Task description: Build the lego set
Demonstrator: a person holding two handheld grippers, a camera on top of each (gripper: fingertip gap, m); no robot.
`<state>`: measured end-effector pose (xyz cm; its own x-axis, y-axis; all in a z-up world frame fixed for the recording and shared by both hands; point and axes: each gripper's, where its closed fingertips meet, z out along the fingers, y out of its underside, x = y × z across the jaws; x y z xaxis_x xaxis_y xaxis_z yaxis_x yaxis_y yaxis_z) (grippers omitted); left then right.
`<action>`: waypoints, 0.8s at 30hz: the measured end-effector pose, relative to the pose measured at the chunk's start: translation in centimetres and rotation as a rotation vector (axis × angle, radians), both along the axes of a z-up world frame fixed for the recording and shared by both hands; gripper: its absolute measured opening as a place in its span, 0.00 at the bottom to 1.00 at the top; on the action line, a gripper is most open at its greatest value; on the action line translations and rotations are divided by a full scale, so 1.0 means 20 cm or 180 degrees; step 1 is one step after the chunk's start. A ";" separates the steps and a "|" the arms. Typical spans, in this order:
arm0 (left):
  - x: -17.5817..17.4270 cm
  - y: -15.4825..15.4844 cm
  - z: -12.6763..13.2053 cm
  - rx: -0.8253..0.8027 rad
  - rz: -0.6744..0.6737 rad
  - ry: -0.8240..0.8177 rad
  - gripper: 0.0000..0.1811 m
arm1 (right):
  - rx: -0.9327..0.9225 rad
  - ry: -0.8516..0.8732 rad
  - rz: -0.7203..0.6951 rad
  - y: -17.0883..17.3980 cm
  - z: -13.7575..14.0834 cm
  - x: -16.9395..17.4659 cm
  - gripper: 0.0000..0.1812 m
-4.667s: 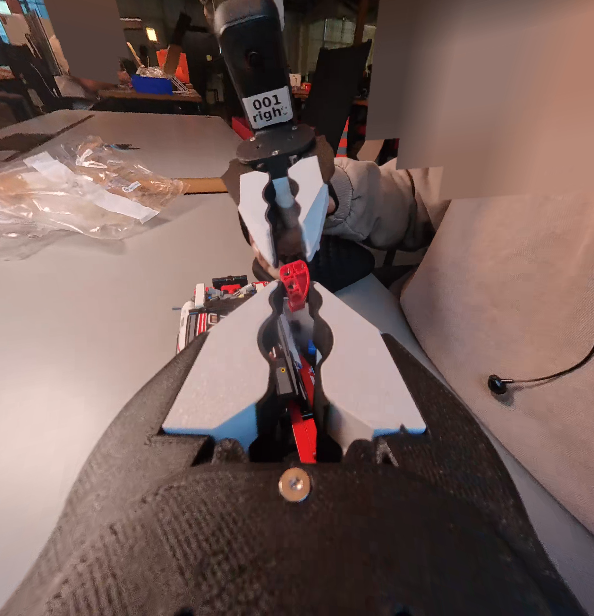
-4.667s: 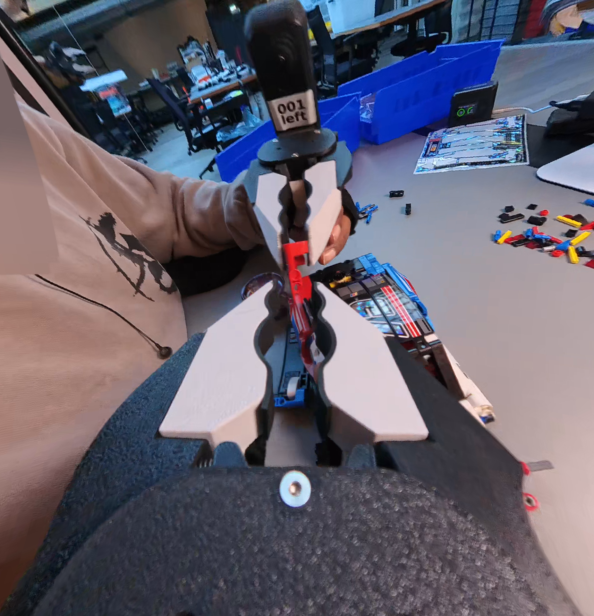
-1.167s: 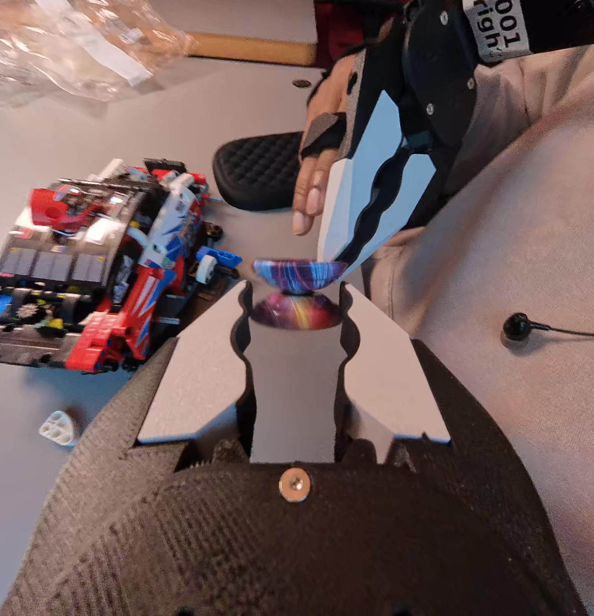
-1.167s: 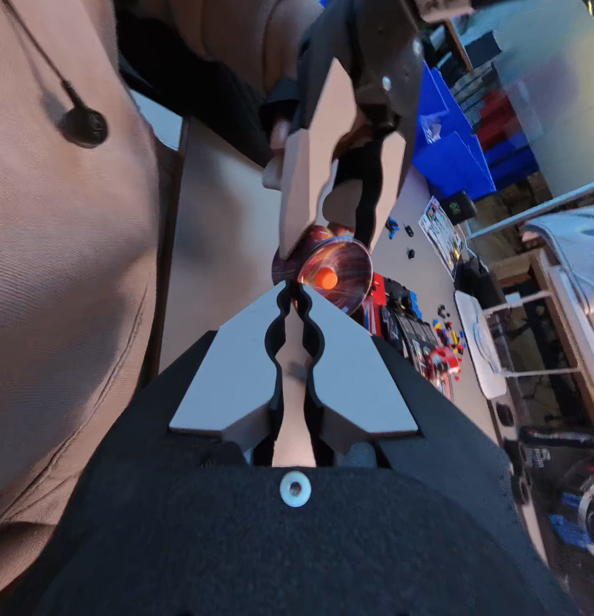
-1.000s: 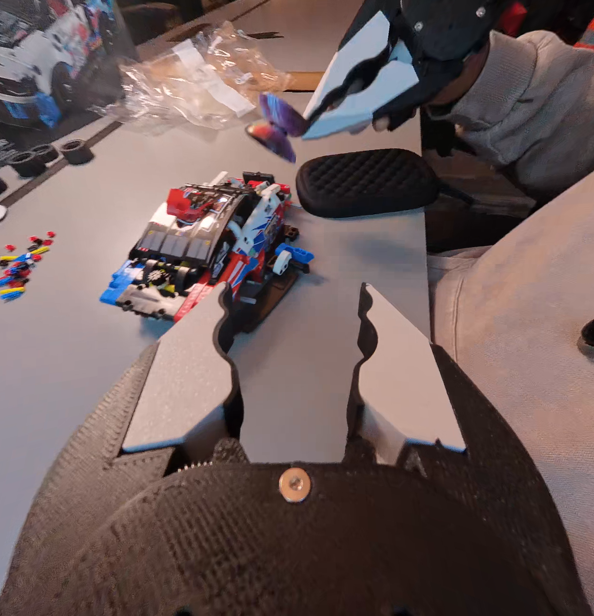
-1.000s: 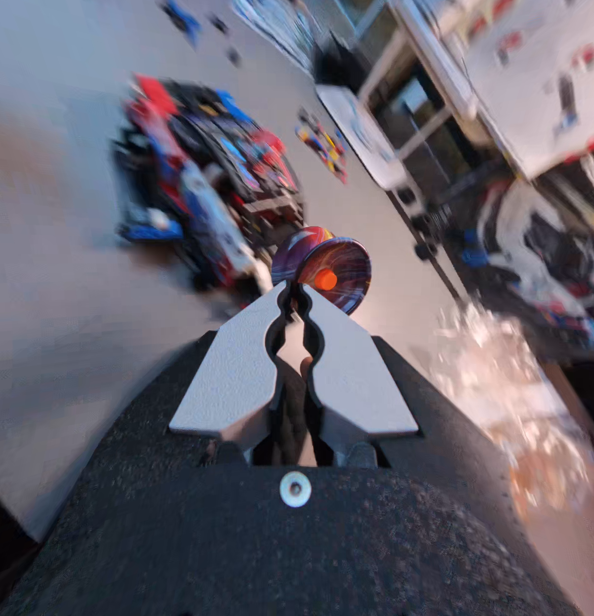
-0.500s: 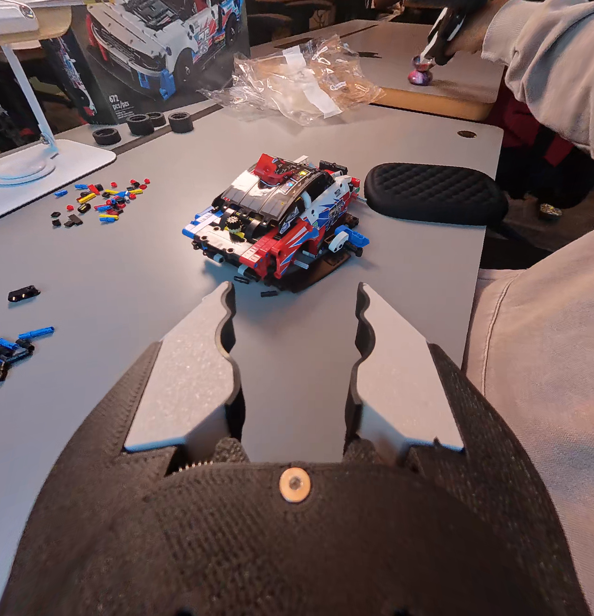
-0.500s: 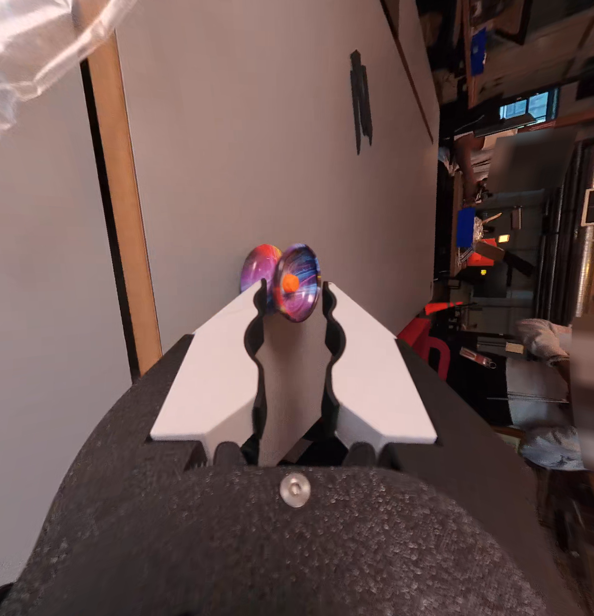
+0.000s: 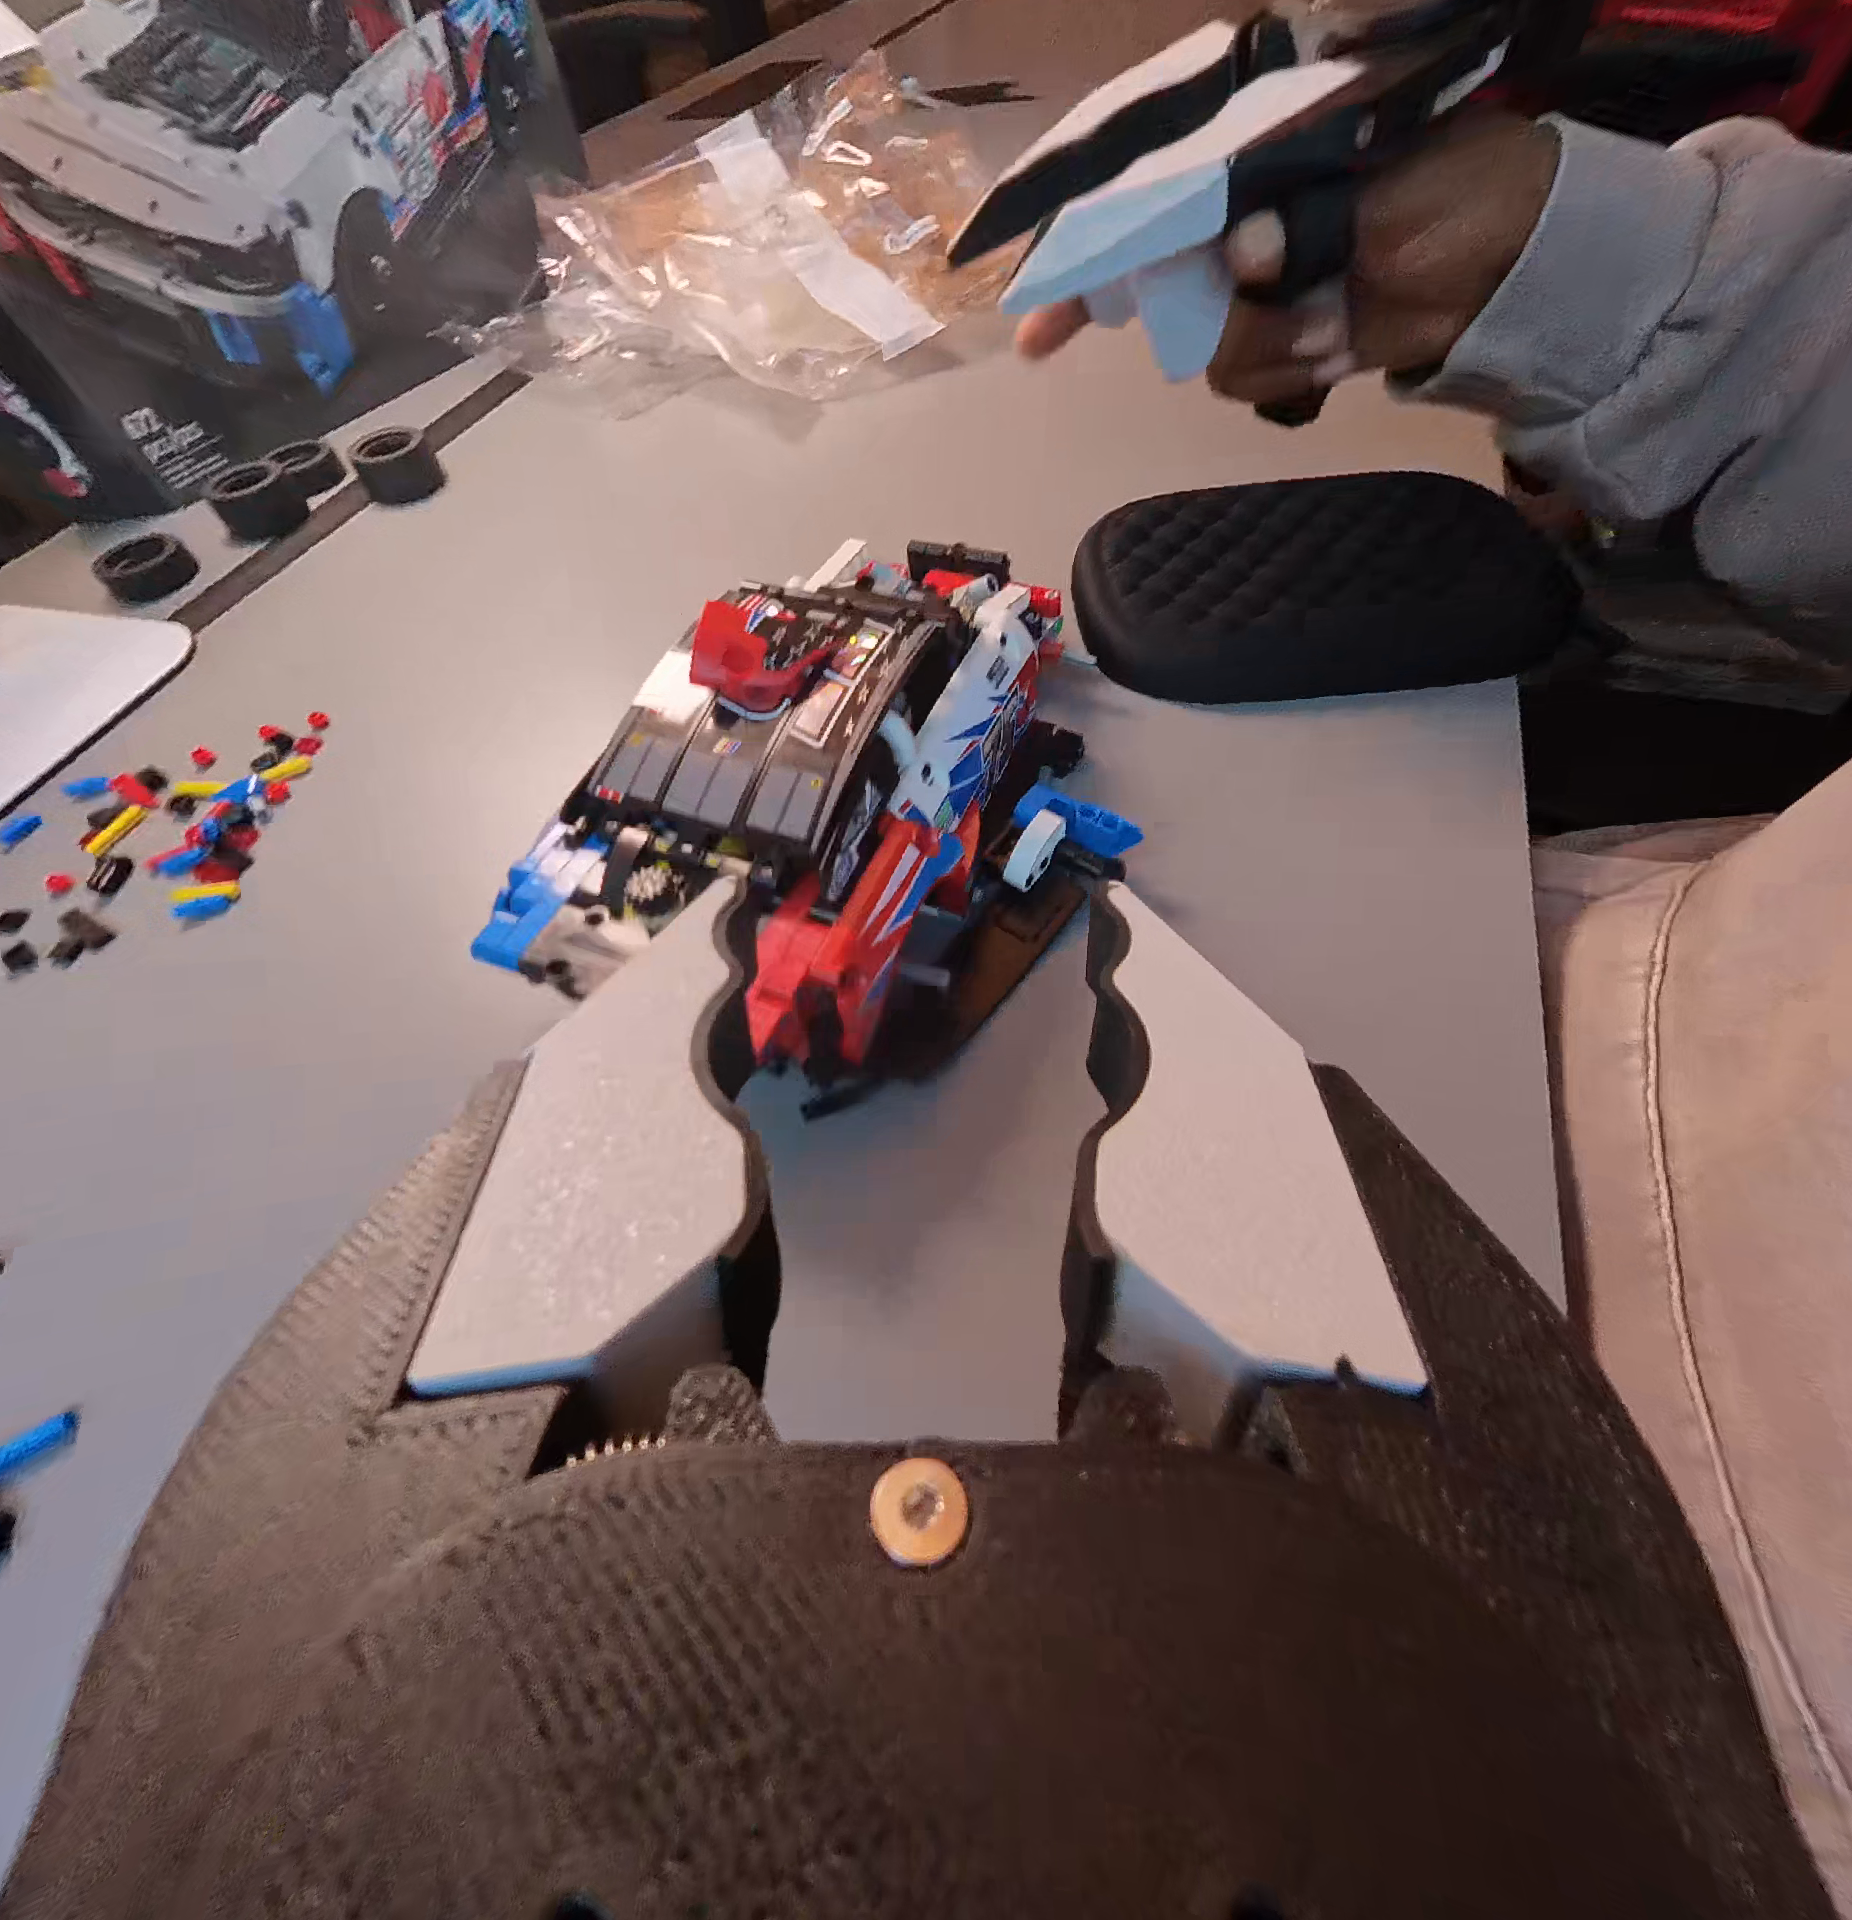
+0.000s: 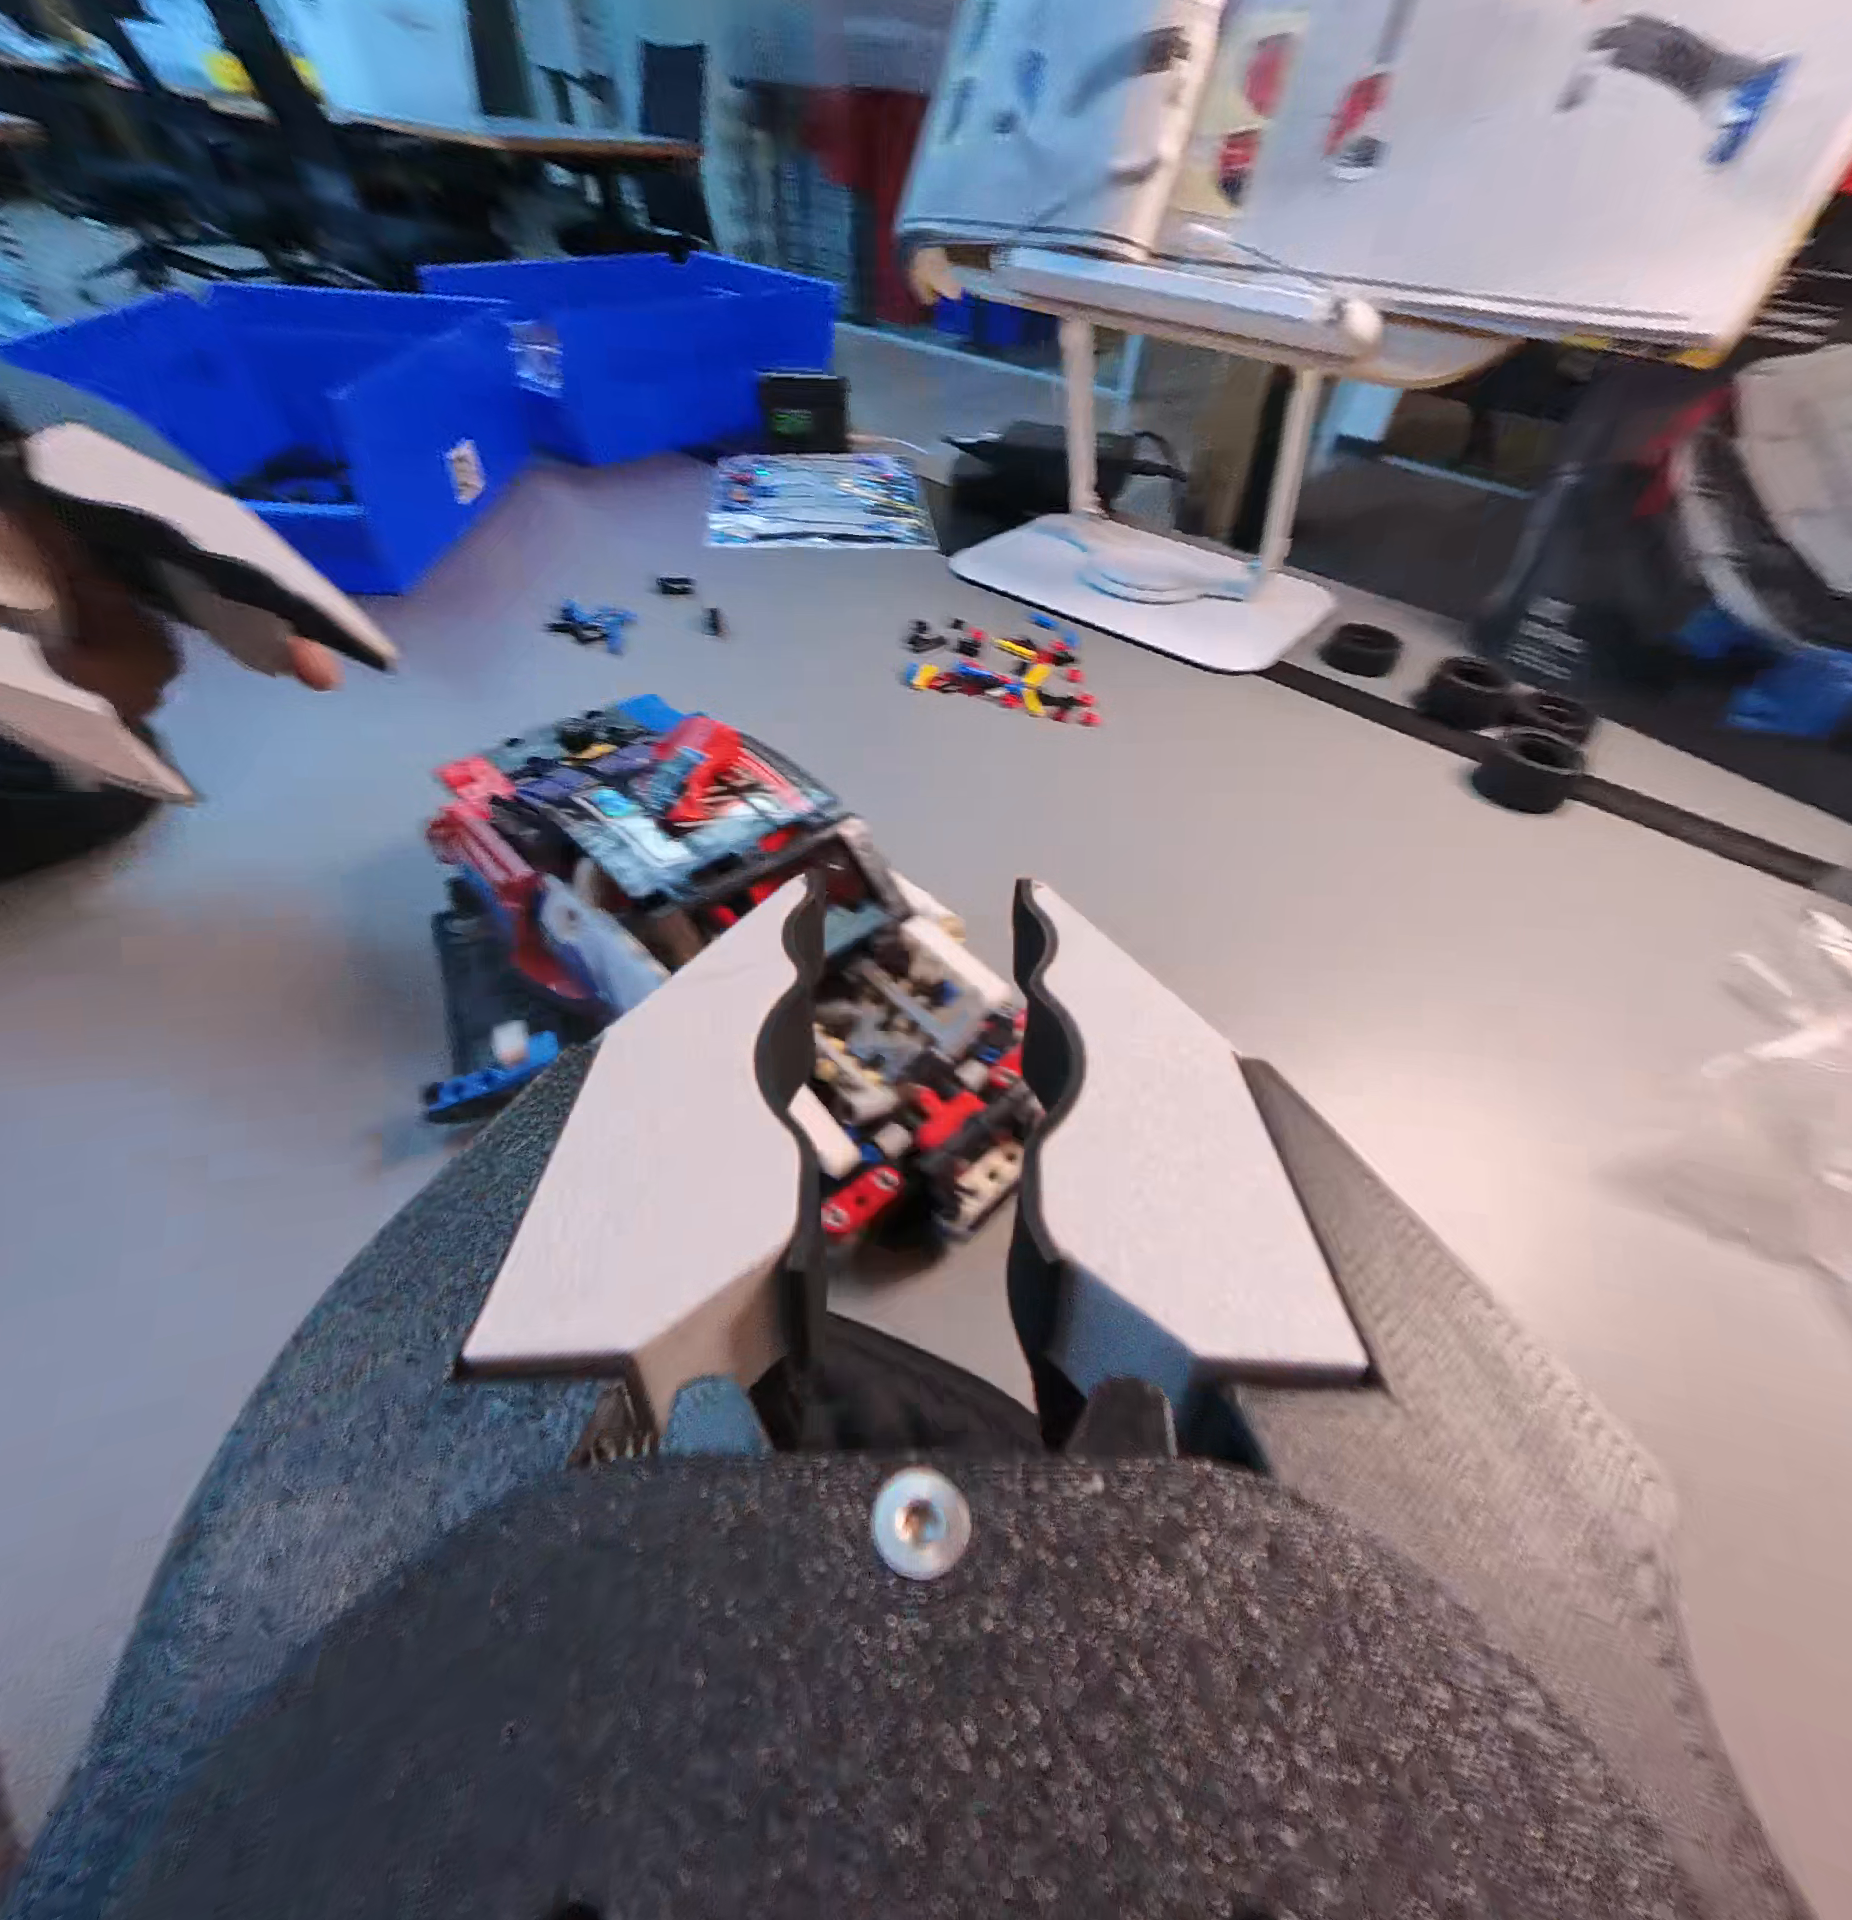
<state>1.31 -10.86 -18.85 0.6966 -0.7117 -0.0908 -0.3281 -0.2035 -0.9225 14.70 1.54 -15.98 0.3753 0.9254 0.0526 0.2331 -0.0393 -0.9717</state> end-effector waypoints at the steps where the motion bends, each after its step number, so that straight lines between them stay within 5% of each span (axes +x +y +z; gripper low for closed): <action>1: 0.03 0.05 0.00 0.0047 -0.0059 0.0065 0.33 | -0.0031 0.0000 0.0133 -0.06 -0.02 -0.10 0.19; 5: 0.11 0.26 -0.06 0.0124 -0.0181 0.0517 0.33 | 0.0189 -0.0276 0.0521 -0.20 -0.10 -0.36 0.27; 11: 0.14 0.43 -0.16 -0.0071 -0.0479 0.1002 0.45 | 0.0594 -0.1152 0.0802 -0.14 -0.23 -0.42 0.46; 17: 0.14 0.42 -0.16 -0.0140 -0.0778 0.1101 0.40 | 0.0096 -0.1502 0.1543 -0.10 -0.34 -0.42 0.44; 24: 0.12 0.42 -0.08 -0.0286 -0.0764 0.0591 0.27 | 0.0159 -0.1462 0.1989 -0.10 -0.33 -0.54 0.42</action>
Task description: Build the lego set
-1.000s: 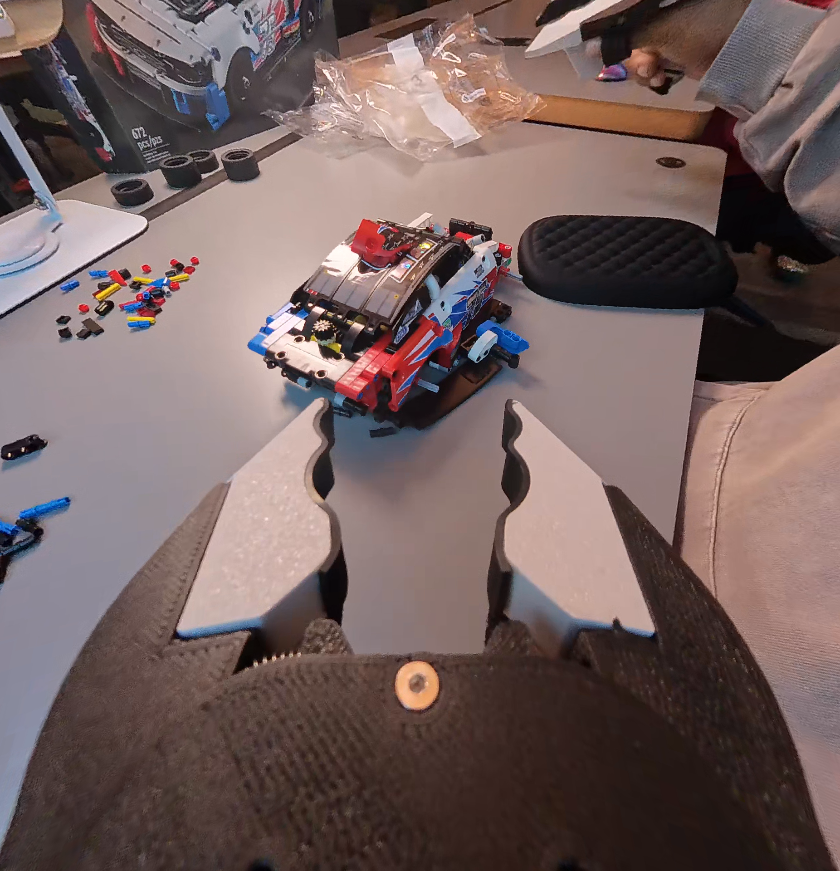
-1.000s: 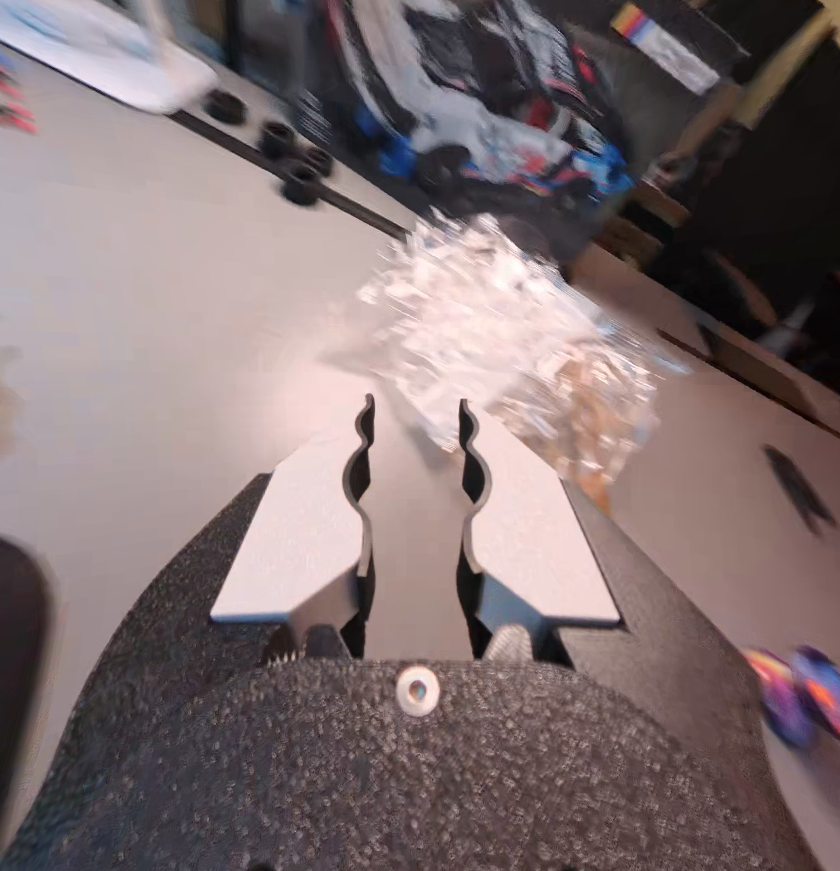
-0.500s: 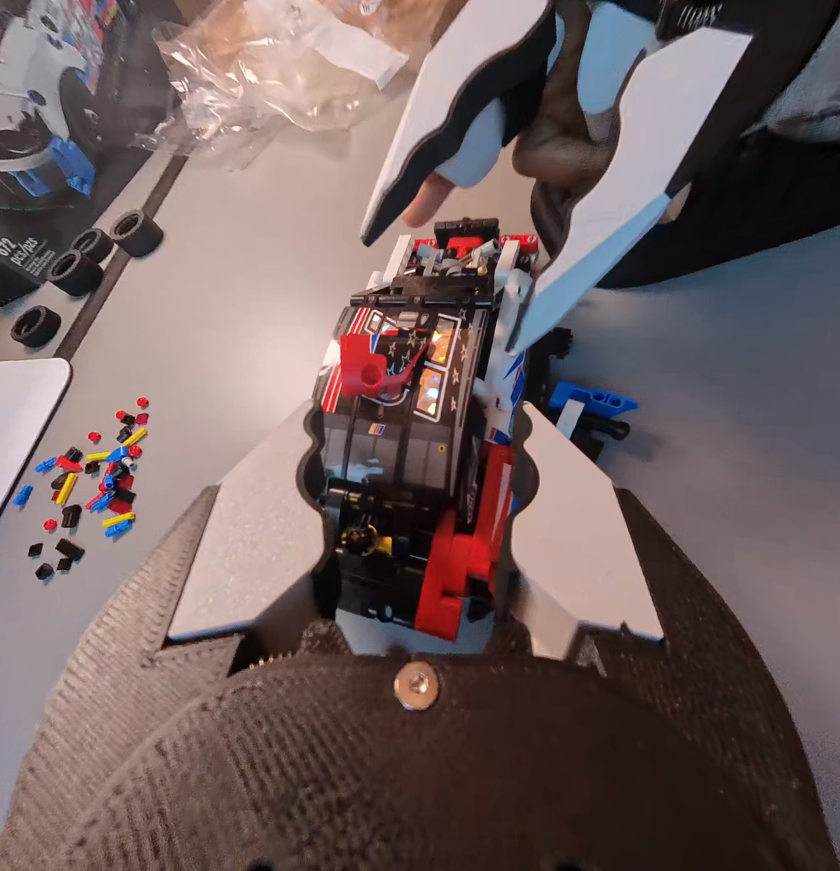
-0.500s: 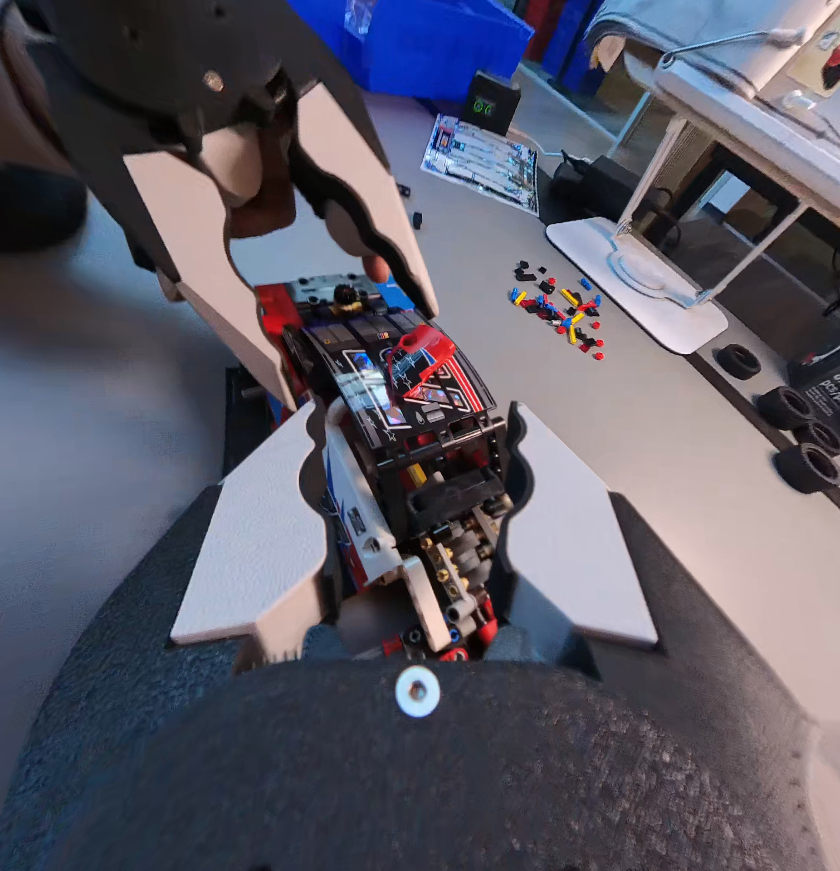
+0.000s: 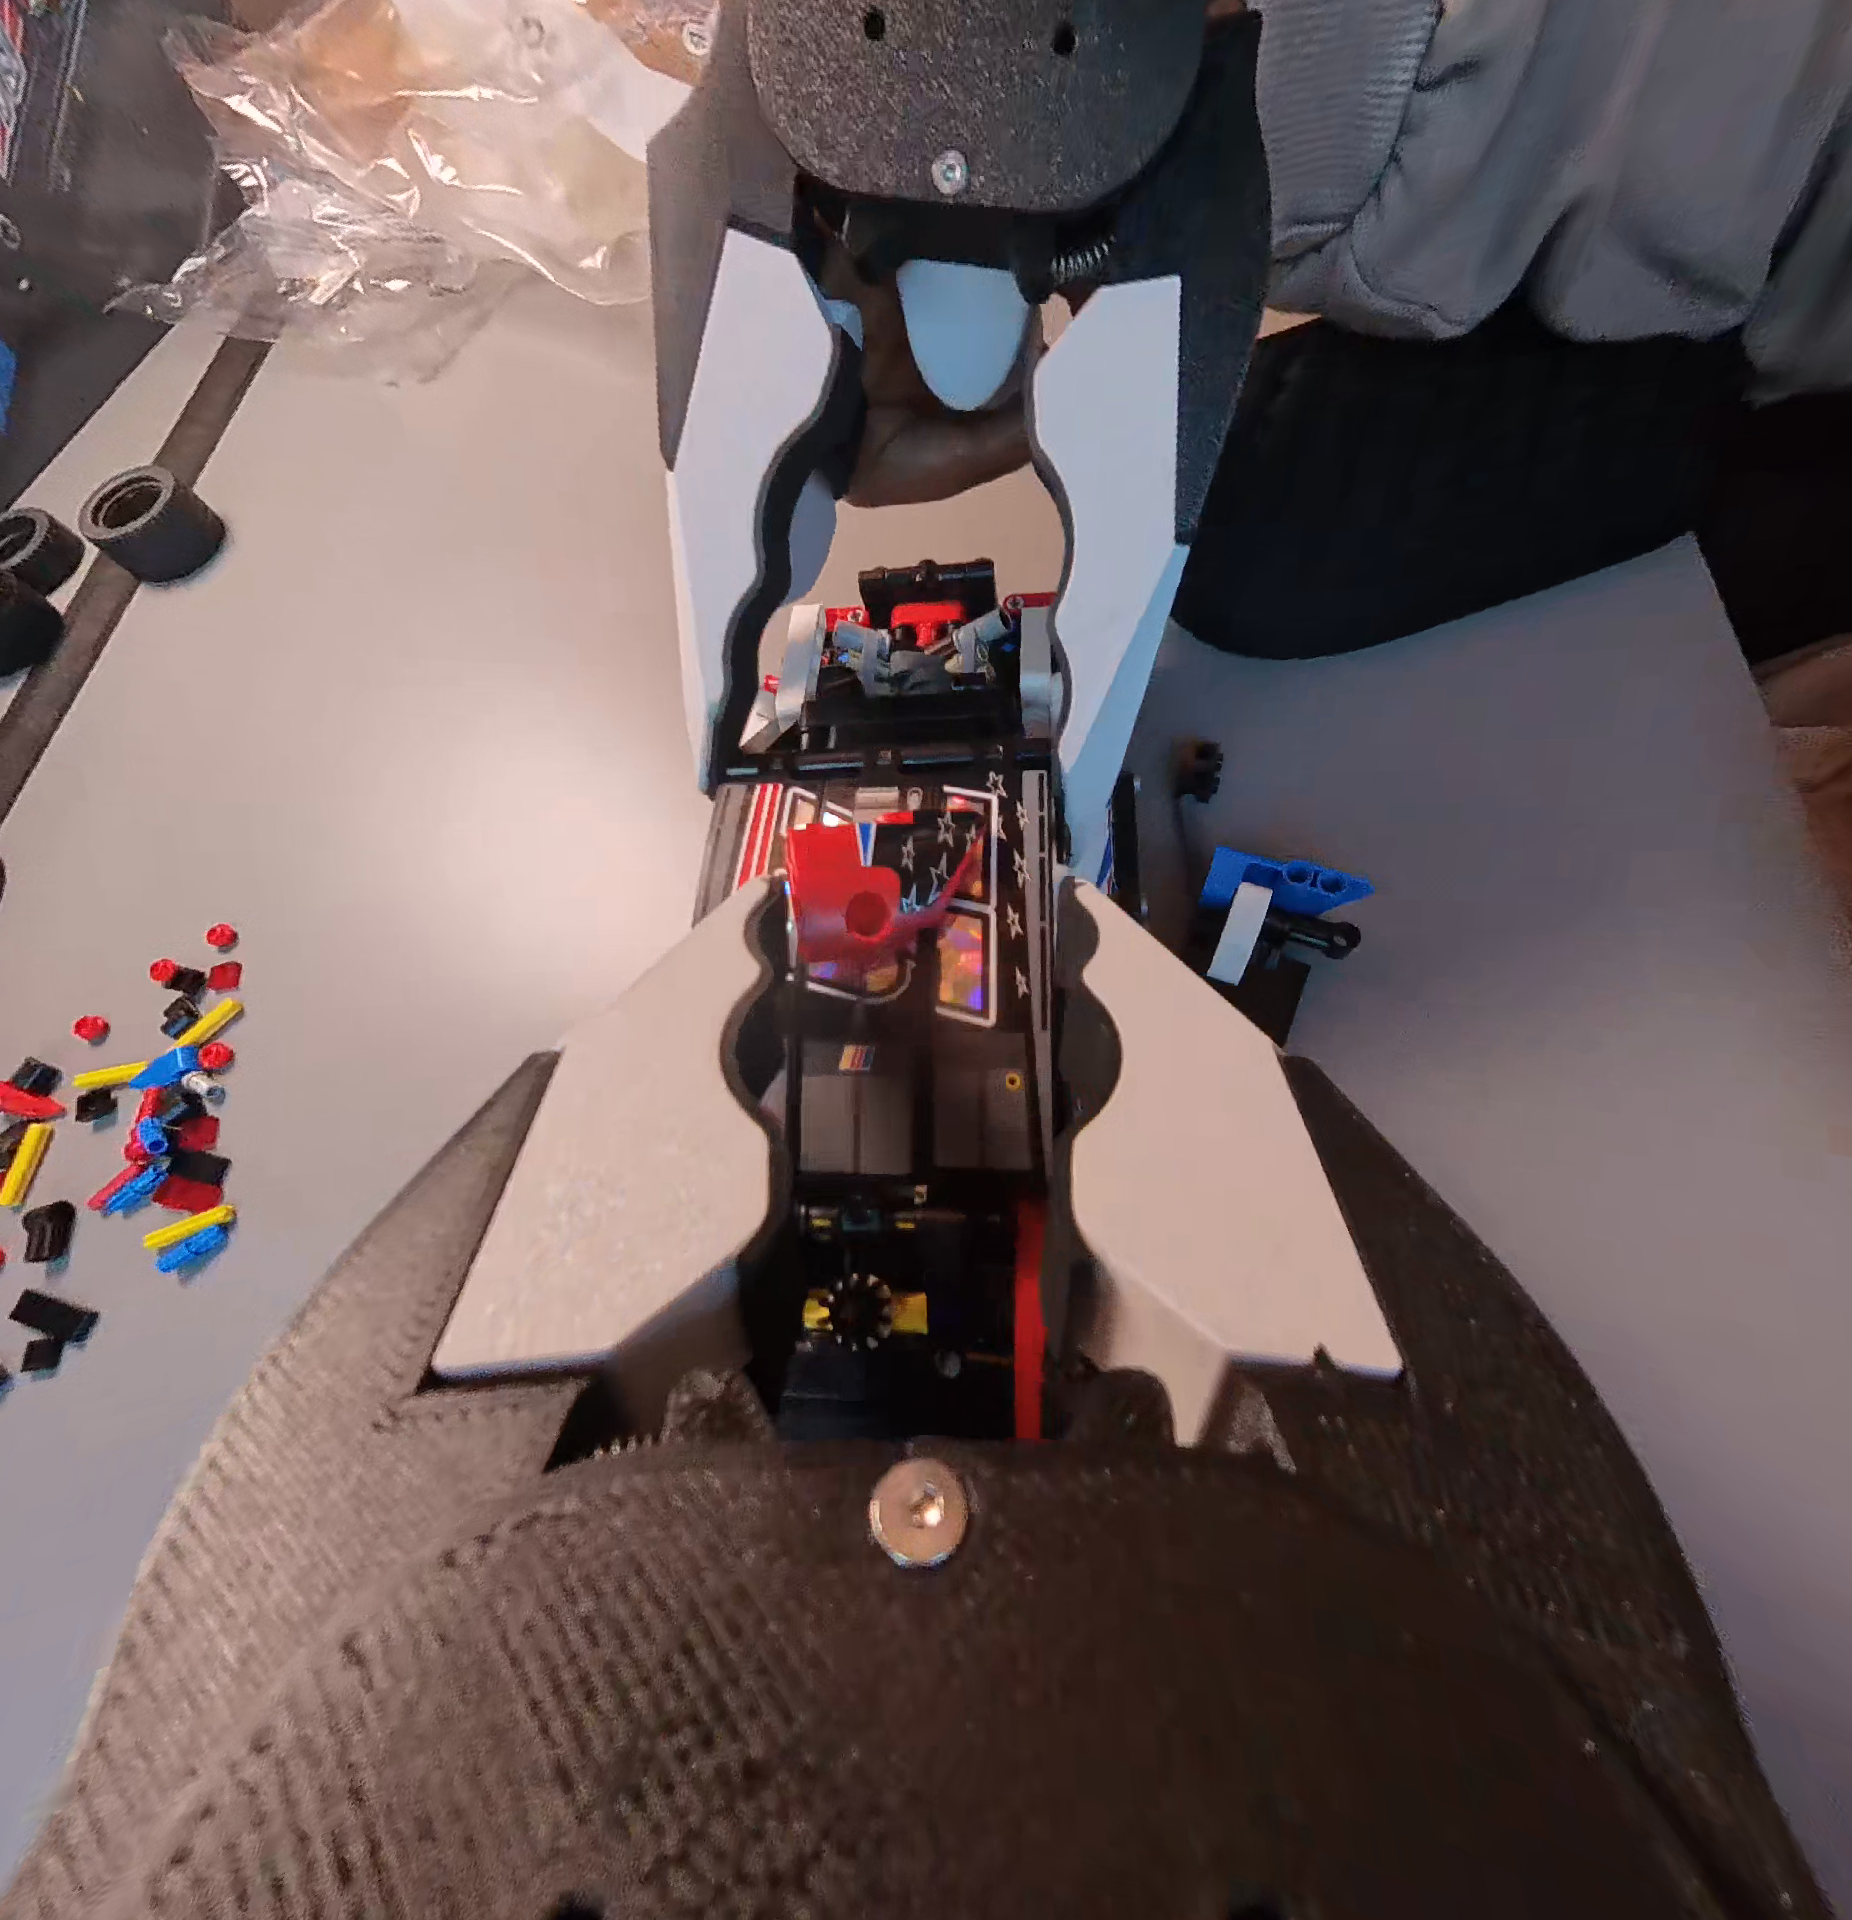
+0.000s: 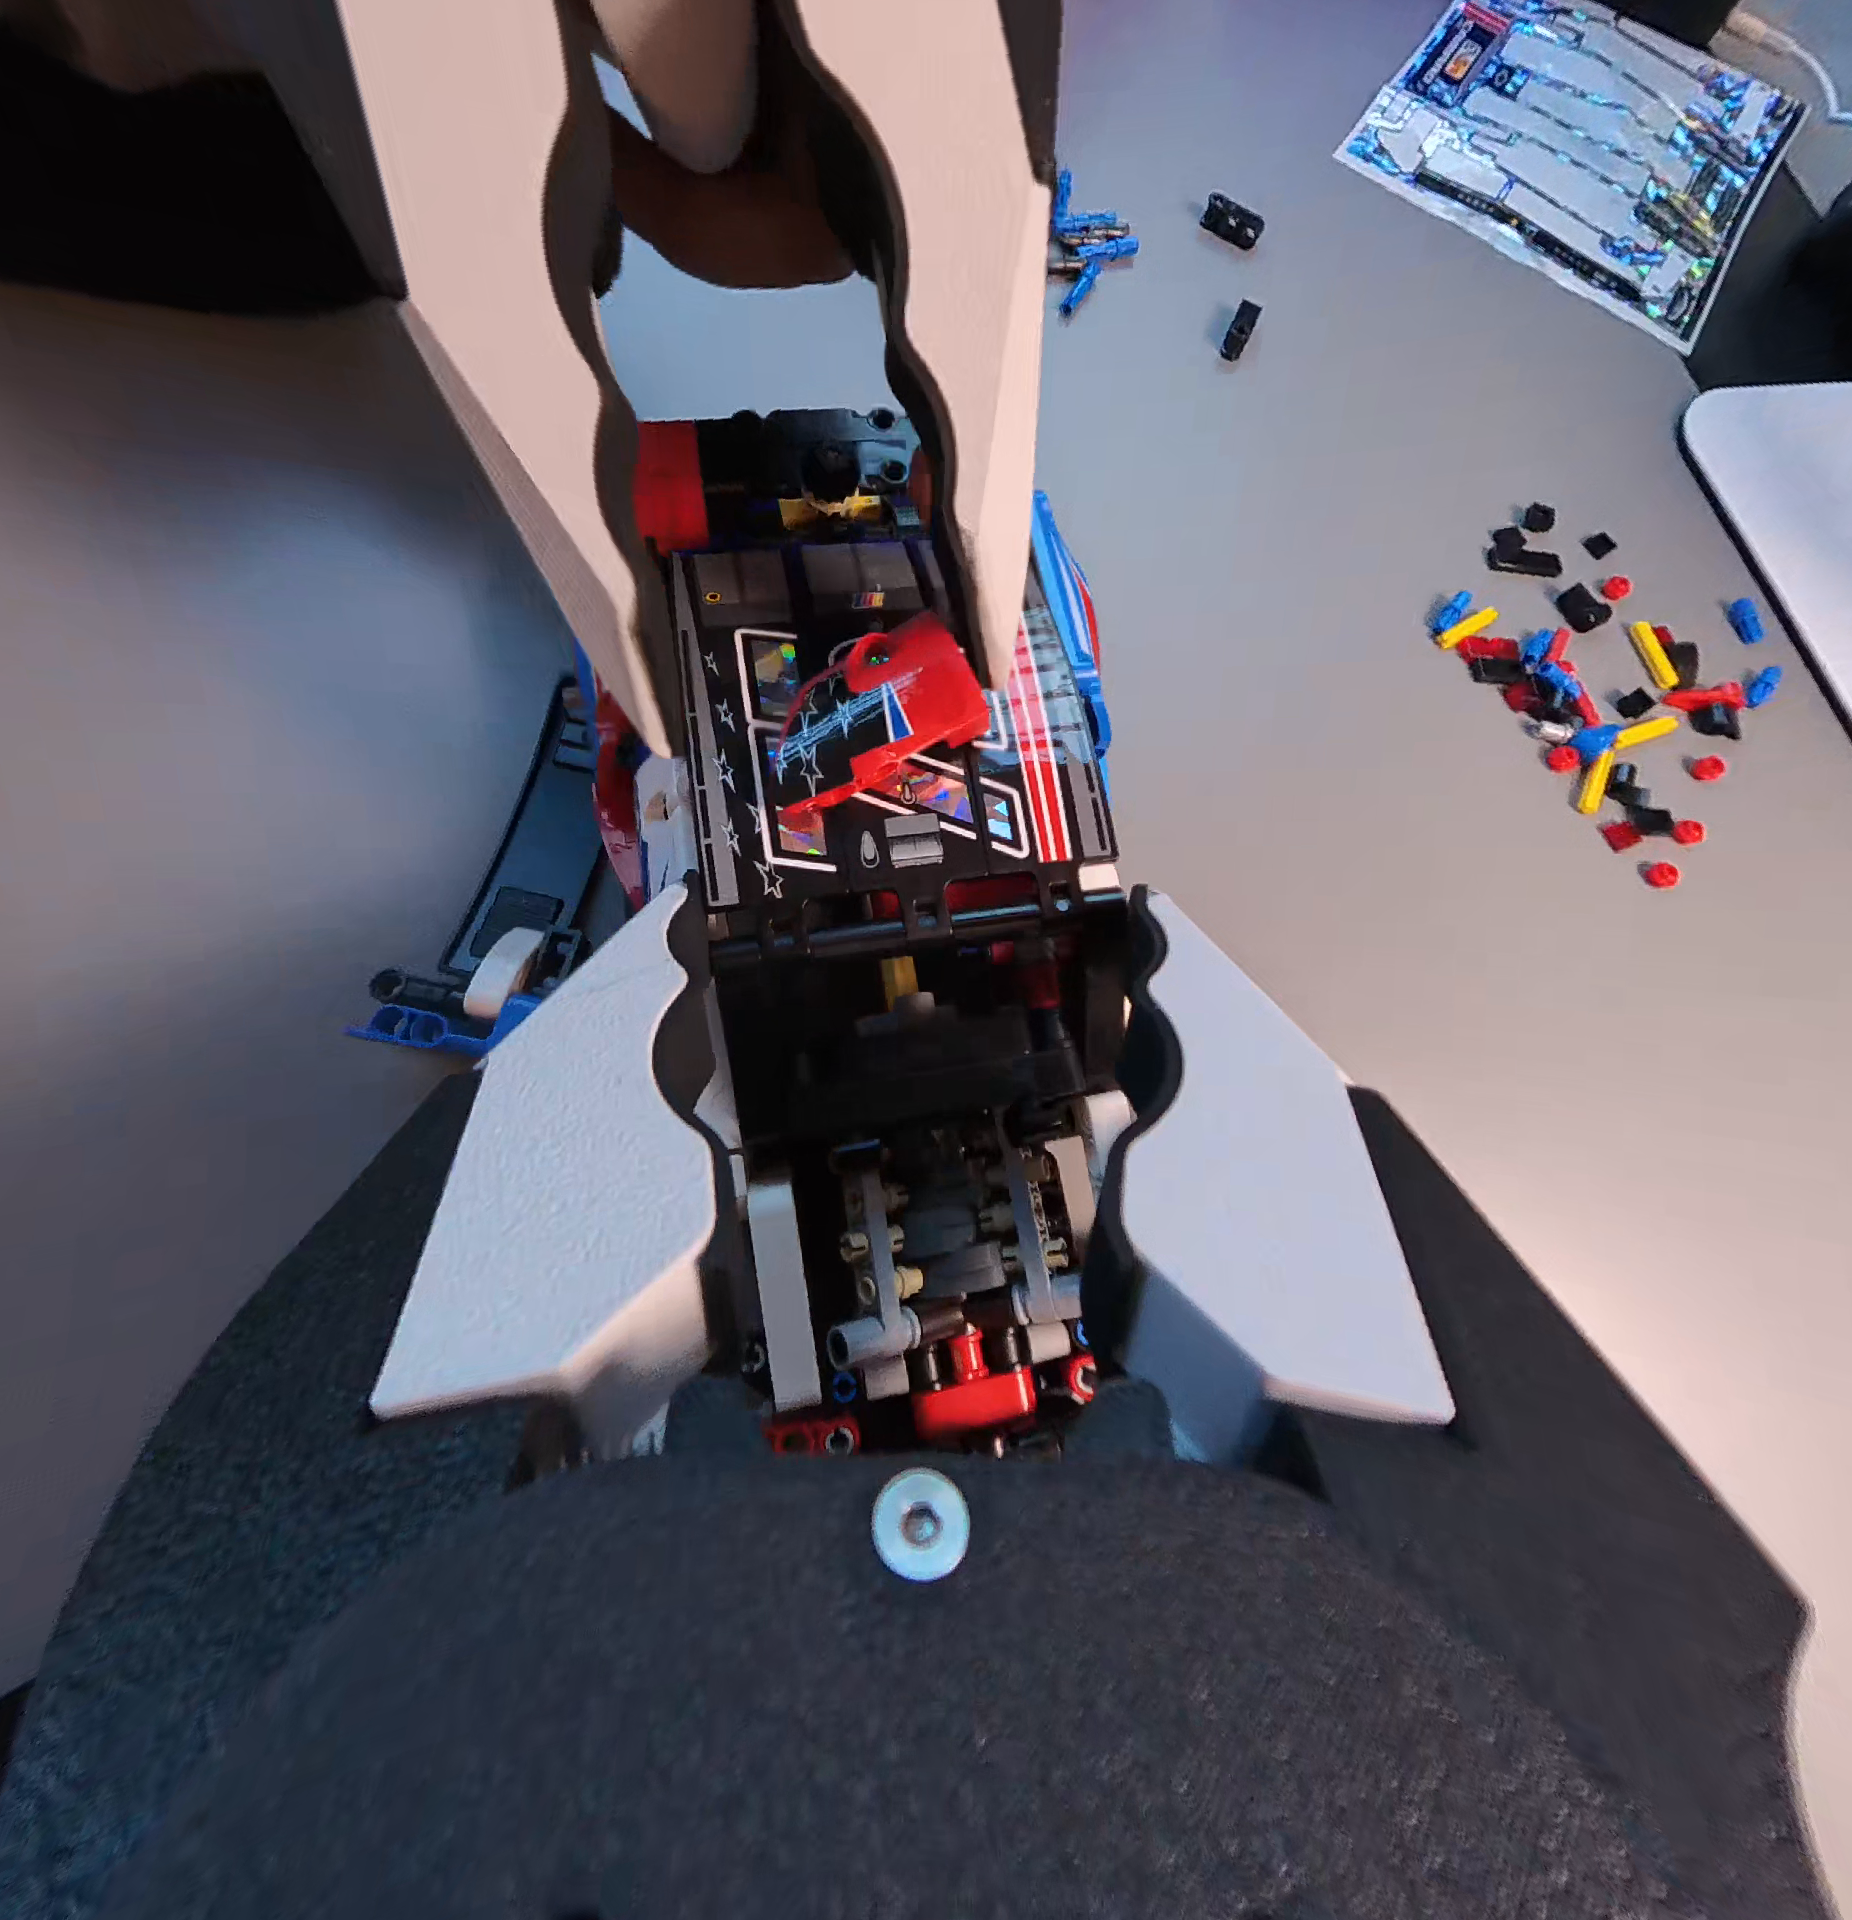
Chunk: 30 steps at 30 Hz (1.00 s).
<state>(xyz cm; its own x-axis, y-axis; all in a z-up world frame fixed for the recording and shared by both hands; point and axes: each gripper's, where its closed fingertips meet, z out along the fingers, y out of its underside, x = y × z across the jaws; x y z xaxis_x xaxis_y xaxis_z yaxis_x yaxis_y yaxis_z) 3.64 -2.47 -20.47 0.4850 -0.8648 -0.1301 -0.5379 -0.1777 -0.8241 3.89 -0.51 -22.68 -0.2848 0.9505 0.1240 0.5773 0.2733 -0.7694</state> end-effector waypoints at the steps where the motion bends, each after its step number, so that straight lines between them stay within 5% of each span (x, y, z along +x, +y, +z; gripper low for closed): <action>1: 0.00 0.00 0.00 -0.0044 -0.0017 -0.0037 0.27 | -0.0009 0.0042 0.0040 -0.01 0.00 -0.02 0.42; 8: -0.01 -0.01 0.01 -0.0055 -0.0198 -0.0083 0.22 | 0.0056 0.0304 0.0033 -0.01 0.03 -0.06 0.41; 12: -0.02 0.00 0.04 0.0193 -0.0213 -0.0201 0.22 | -0.0094 0.0673 -0.0101 -0.03 0.17 -0.04 0.34; 14: -0.02 -0.01 0.06 0.0355 -0.0220 -0.0253 0.22 | -0.0435 0.0883 -0.0279 -0.04 0.27 -0.04 0.22; 22: -0.04 -0.02 0.19 0.1066 -0.0113 -0.0216 0.22 | -0.1984 0.0872 -0.0551 -0.12 0.31 -0.12 0.15; 26: -0.06 -0.02 0.20 0.1287 -0.0082 -0.0084 0.22 | -0.2282 0.0855 -0.0579 -0.13 0.32 -0.15 0.03; 30: -0.06 -0.05 0.25 0.1462 -0.0162 -0.0204 0.21 | -0.2676 0.0916 -0.0444 -0.16 0.37 -0.15 0.02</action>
